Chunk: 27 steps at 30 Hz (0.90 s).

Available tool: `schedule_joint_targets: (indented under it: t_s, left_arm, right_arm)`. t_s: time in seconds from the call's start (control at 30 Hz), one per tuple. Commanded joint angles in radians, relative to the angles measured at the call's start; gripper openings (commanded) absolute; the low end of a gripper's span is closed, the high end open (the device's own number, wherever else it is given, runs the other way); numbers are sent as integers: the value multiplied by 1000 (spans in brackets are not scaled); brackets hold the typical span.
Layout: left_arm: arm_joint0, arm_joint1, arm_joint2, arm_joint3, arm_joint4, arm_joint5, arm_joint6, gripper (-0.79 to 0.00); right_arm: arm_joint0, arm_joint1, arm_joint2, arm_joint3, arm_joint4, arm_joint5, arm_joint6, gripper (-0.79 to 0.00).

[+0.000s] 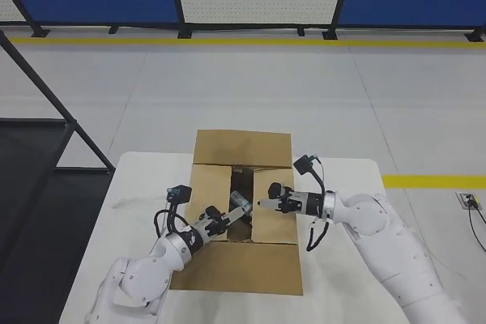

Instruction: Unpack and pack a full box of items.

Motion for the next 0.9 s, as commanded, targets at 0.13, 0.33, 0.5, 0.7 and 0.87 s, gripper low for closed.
schedule_joint_targets:
  t_s: [0.13, 0.33, 0.5, 0.7, 0.87]
  left_arm:
    - [-7, 3, 9, 12, 0, 9, 1, 0]
    - [-18, 5, 17, 27, -4, 22, 3, 0]
    - [-18, 8, 14, 12, -18, 19, 10, 0]
    - [19, 15, -35, -76, -73, -19, 47, 0]
    - [67, 23, -100, -172, -126, -65, 75, 0]
  right_arm:
    - [2, 1, -4, 0, 0, 2, -3, 0]
    - [-3, 5, 0, -11, -1, -4, -9, 0]
    - [-10, 9, 8, -27, -1, -11, -20, 0]
    - [-24, 17, 41, -63, 8, -48, -81, 0]
    - [-18, 20, 64, -64, 37, -43, -116, 0]
